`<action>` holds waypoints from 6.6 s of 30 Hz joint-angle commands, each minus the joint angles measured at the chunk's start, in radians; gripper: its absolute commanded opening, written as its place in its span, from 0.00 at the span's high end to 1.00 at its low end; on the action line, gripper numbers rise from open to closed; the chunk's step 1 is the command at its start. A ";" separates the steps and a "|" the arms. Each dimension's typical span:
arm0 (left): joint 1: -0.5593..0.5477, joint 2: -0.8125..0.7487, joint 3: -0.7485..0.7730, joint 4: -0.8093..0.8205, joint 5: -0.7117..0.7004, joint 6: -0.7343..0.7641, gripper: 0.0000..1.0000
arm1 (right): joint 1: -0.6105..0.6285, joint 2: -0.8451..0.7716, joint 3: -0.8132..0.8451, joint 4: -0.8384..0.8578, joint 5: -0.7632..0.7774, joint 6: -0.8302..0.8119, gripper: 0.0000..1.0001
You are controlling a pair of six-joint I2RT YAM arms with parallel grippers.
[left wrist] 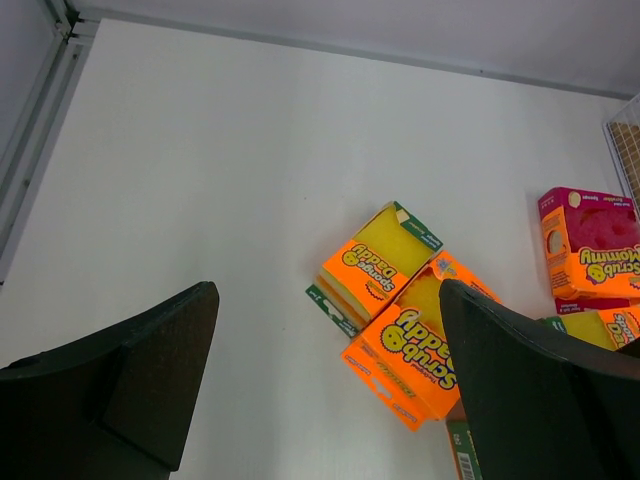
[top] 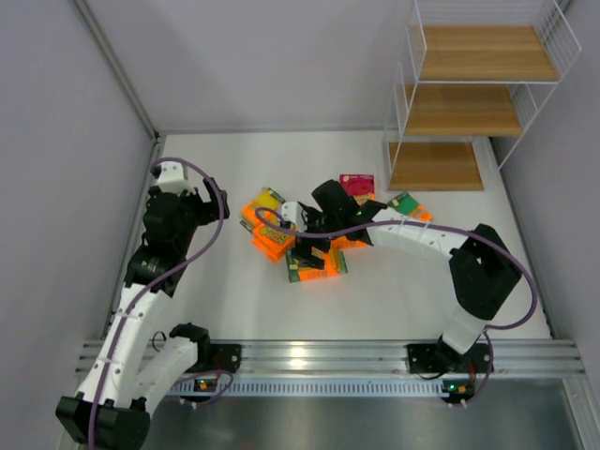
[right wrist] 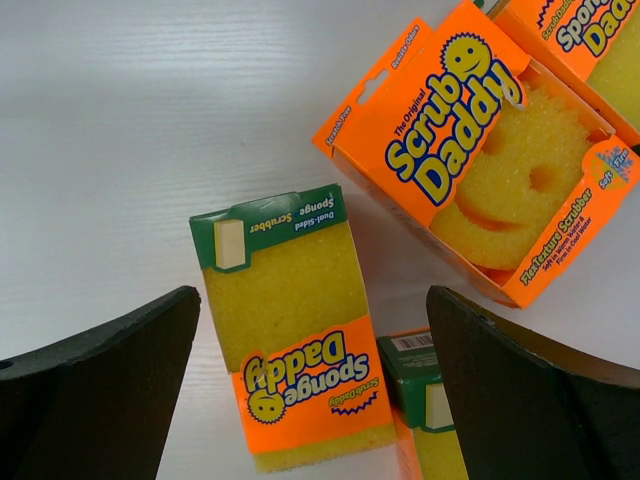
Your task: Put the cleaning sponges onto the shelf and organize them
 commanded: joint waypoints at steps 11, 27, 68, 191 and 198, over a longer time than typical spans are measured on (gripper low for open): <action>0.001 0.024 -0.005 0.015 -0.010 0.028 0.02 | -0.007 0.026 0.004 0.000 -0.057 -0.050 0.00; 0.001 0.038 -0.005 0.015 -0.009 0.036 0.02 | -0.006 0.113 0.018 0.008 -0.041 -0.016 0.00; 0.003 -0.027 0.003 0.007 -0.104 -0.021 0.02 | -0.426 -0.181 0.912 0.205 0.953 0.252 0.39; 0.006 0.124 0.017 0.042 -0.193 0.062 0.02 | -0.960 0.374 1.250 0.279 0.218 0.637 1.00; 0.009 0.156 0.017 0.059 -0.185 0.073 0.02 | -0.882 0.414 1.271 0.272 0.304 0.553 0.93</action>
